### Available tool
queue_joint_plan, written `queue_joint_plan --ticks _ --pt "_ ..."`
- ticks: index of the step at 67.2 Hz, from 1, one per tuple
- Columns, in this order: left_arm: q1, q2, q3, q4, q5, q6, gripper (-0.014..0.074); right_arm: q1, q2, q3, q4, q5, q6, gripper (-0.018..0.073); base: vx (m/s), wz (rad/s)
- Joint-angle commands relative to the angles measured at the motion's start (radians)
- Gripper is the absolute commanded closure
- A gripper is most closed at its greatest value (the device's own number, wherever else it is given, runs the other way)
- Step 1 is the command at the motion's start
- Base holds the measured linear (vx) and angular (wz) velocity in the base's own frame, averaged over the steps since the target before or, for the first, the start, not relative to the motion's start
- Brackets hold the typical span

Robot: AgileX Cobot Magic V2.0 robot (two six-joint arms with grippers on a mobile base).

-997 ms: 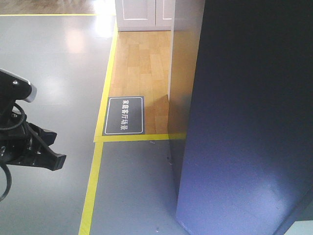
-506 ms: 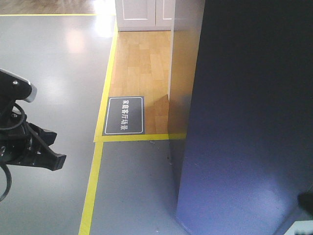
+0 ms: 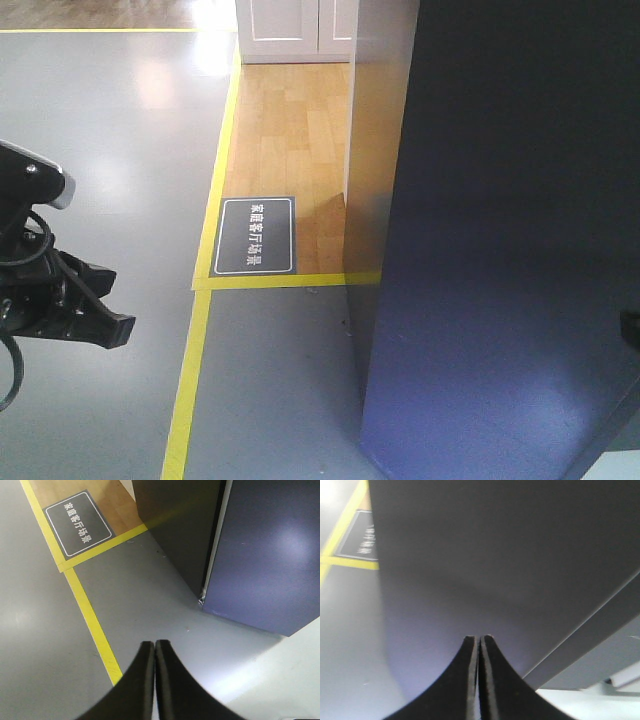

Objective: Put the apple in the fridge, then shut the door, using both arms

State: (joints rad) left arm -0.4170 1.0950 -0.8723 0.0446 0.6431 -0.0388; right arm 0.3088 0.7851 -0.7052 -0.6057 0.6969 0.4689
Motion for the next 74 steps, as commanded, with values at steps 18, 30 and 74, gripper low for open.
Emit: queue_joint_plan --ticks 18,30,74 --pt "0.002 -0.02 -0.024 -0.005 -0.053 0.0 0.0603 -0.253 0.177 -0.198 0.115 -0.228 -0.184 0.0562 0.0 0.0" --pt "0.002 -0.02 -0.024 -0.006 -0.053 0.0 0.0603 -0.378 0.242 -0.245 0.231 -0.375 -0.238 0.0562 0.0 0.0" --pt "0.002 -0.02 -0.024 -0.006 -0.053 0.0 0.0603 -0.43 0.632 -0.544 0.262 -0.508 -0.228 0.0562 0.0 0.0"
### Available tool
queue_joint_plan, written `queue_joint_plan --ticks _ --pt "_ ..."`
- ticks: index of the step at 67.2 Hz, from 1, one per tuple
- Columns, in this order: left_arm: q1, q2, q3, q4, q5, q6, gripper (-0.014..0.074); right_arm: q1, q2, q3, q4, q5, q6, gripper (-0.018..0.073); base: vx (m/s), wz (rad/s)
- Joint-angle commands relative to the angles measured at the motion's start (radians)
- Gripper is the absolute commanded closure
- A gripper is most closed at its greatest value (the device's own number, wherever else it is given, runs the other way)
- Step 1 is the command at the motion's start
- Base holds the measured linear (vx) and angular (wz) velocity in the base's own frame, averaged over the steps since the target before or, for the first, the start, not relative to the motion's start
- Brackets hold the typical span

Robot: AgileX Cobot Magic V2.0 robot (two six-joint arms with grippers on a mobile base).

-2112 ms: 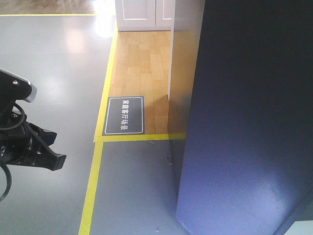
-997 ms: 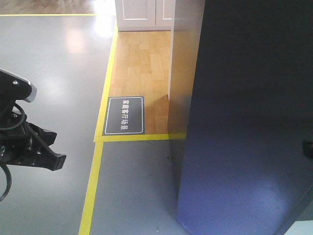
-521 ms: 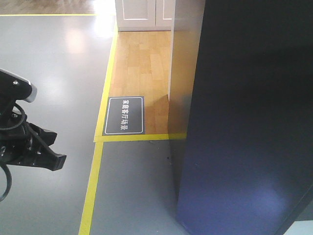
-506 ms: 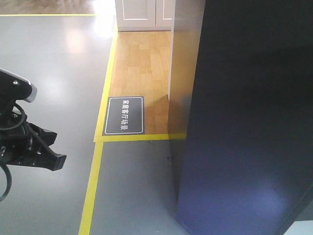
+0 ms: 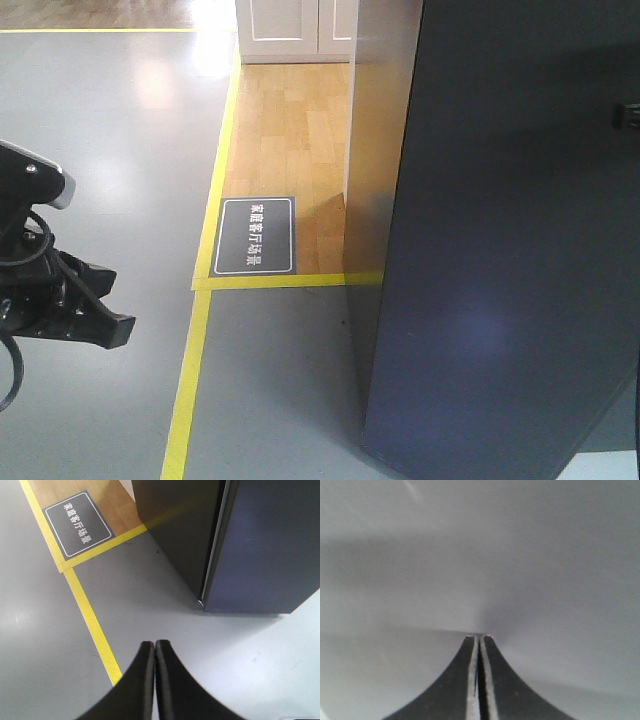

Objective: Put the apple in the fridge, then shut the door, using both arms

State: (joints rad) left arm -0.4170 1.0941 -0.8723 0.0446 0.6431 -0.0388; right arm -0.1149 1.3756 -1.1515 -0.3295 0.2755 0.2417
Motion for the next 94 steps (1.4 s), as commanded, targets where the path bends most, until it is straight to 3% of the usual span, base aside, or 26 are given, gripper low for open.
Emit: queue_joint_plan --ticks 1,31,60,75,84,94 --pt "0.002 -0.02 -0.024 -0.006 -0.053 0.0 0.0603 -0.006 0.053 -0.108 -0.015 -0.085 0.002 0.0562 0.0 0.0" --pt "0.002 -0.02 -0.024 -0.006 -0.053 0.0 0.0603 -0.006 0.296 -0.371 -0.015 -0.066 0.011 0.0562 0.0 0.0" --pt "0.002 -0.02 -0.024 -0.006 -0.053 0.0 0.0603 -0.006 0.352 -0.386 -0.027 -0.115 0.011 0.0562 0.0 0.0" --pt "0.002 -0.02 -0.024 -0.006 -0.052 0.0 0.0603 -0.006 0.304 -0.383 -0.026 -0.013 0.01 0.0562 0.0 0.0" --pt "0.002 -0.02 -0.024 -0.006 -0.052 0.0 0.0603 0.001 0.252 -0.383 0.023 0.101 0.001 0.0562 0.0 0.0" --pt "0.002 -0.02 -0.024 -0.006 -0.052 0.0 0.0603 0.027 0.207 -0.383 0.138 0.318 -0.181 0.0562 0.0 0.0"
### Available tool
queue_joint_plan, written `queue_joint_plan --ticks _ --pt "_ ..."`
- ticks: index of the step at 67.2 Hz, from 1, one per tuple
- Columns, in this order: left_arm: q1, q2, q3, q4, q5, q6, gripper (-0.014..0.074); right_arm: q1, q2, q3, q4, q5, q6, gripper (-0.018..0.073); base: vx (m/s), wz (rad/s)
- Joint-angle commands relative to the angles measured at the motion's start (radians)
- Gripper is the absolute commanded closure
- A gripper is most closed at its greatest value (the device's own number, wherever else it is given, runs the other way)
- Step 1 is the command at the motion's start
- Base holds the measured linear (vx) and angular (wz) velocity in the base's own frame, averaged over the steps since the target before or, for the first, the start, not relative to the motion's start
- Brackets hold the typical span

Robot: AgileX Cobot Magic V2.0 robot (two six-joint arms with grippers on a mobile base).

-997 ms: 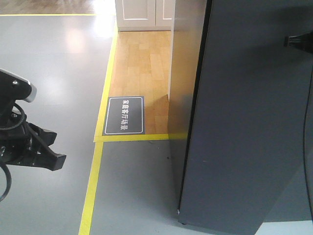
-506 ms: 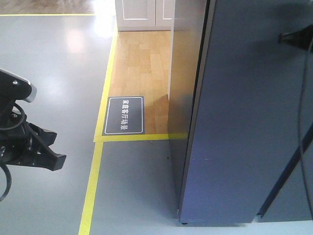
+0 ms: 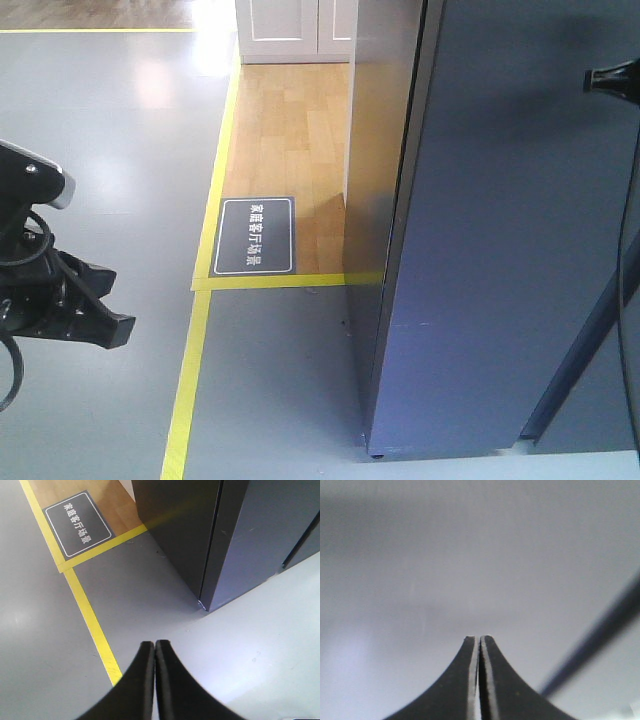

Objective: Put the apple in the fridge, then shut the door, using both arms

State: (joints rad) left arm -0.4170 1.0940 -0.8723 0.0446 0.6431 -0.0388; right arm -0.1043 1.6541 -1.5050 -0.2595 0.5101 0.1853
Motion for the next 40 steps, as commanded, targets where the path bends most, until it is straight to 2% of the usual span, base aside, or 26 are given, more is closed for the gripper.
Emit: queue_joint_plan --ticks 1,6,13,21,40 --pt "0.002 -0.019 -0.024 -0.006 -0.052 0.0 0.0603 0.018 -0.076 -0.029 0.076 0.092 -0.145 0.0562 0.0 0.0" --pt "0.002 -0.019 -0.024 -0.006 -0.052 0.0 0.0603 0.027 -0.105 -0.014 0.155 0.151 -0.22 0.0562 0.0 0.0" --pt "0.002 -0.019 -0.024 -0.006 -0.052 0.0 0.0603 0.059 -0.181 0.064 0.246 0.144 -0.257 0.0562 0.0 0.0" --pt "0.002 -0.019 -0.024 -0.006 -0.052 0.0 0.0603 0.132 -0.28 0.196 0.224 0.086 -0.265 0.0562 0.0 0.0" --pt "0.002 -0.019 -0.024 -0.006 -0.052 0.0 0.0603 0.249 -0.555 0.457 0.166 0.08 -0.152 0.0562 0.0 0.0"
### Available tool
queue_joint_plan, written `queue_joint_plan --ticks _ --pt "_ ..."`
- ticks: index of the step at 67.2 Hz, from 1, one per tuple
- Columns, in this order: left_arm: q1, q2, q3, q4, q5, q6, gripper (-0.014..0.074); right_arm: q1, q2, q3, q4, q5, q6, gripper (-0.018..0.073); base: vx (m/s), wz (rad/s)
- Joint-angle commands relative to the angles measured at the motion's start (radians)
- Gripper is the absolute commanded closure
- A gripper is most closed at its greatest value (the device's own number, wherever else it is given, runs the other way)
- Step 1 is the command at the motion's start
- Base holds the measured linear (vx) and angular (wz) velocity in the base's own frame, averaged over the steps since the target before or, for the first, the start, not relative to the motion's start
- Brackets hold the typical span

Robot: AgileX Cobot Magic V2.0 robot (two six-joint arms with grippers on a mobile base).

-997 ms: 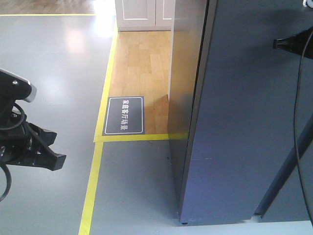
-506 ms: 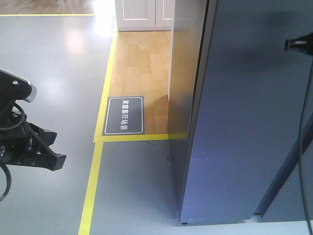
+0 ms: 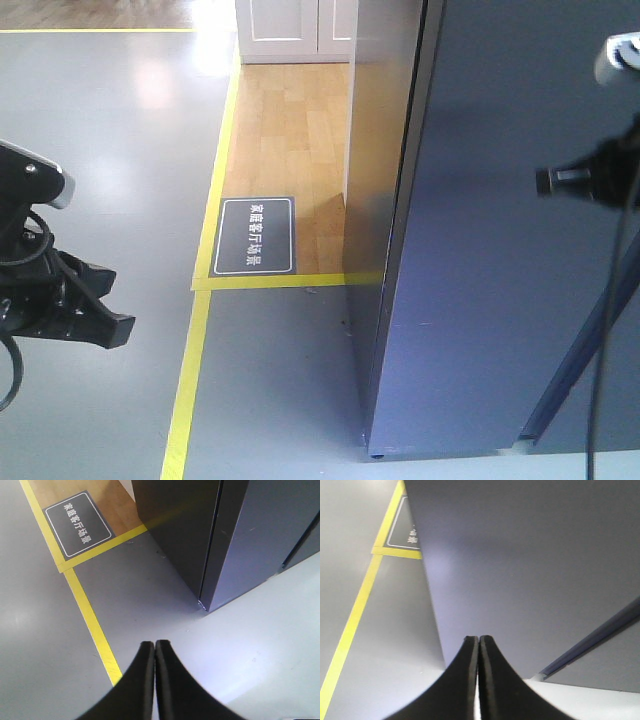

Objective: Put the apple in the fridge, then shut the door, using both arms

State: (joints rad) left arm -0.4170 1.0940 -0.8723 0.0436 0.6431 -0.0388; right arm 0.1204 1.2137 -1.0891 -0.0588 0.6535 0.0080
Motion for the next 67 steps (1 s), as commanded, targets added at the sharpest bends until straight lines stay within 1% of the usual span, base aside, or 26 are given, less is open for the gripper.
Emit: queue_joint_plan --ticks 1,11,29,50,60,67 --pt "0.002 -0.019 -0.024 -0.005 -0.052 0.0 0.0603 0.028 -0.13 0.054 -0.037 -0.059 0.028 0.0562 0.0 0.0" --pt "0.002 -0.019 -0.024 -0.005 -0.052 0.0 0.0603 0.041 -0.294 0.165 -0.033 0.0 0.05 0.0562 0.0 0.0" --pt "0.002 -0.019 -0.024 -0.005 -0.052 0.0 0.0603 0.041 -0.574 0.301 -0.037 0.194 0.069 0.0562 0.0 0.0" --pt "0.002 -0.019 -0.024 -0.005 -0.052 0.0 0.0603 0.041 -0.806 0.376 -0.015 0.385 0.073 0.0562 0.0 0.0" --pt "0.002 -0.019 -0.024 -0.005 -0.052 0.0 0.0603 0.041 -0.883 0.387 -0.009 0.43 0.073 0.0562 0.0 0.0" --pt "0.002 -0.019 -0.024 -0.005 -0.052 0.0 0.0603 0.041 -0.915 0.387 -0.01 0.435 0.073 0.0562 0.0 0.0"
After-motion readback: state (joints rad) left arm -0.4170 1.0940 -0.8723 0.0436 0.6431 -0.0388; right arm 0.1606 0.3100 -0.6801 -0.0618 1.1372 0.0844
